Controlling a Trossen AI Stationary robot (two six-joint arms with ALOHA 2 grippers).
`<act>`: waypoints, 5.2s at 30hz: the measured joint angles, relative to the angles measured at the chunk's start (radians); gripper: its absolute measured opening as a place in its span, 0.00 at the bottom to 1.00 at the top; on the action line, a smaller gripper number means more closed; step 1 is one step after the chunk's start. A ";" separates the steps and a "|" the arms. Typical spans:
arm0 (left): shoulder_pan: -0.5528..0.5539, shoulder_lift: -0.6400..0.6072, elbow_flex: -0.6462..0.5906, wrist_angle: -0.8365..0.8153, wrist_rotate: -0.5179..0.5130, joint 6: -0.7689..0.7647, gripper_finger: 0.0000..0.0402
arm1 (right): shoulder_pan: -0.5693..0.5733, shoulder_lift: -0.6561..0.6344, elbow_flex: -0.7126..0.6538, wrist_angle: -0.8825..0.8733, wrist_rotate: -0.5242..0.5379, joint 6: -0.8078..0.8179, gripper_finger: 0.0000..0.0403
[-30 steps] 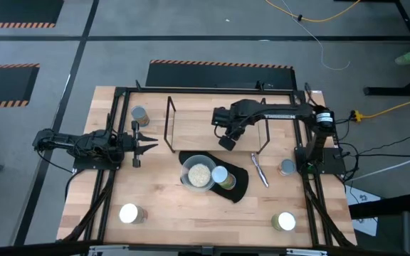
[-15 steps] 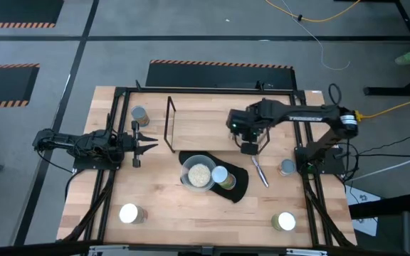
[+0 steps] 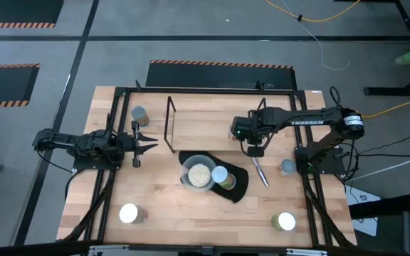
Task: Pick and place cans onto a shelf
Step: Put the canned diced tomatoes on the shelf, then put the canned tomatoes on the shelf
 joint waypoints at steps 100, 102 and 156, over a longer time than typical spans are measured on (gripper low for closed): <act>0.000 0.000 0.000 0.000 0.000 -0.002 0.17 | -0.079 0.143 0.072 0.029 -0.178 0.342 0.10; 0.000 0.000 0.000 0.000 0.000 -0.002 0.17 | -0.079 0.143 0.072 0.032 -0.178 0.339 0.14; 0.000 0.215 0.342 0.262 -0.547 -0.141 0.33 | 0.056 -0.673 -0.373 0.429 0.044 0.262 0.43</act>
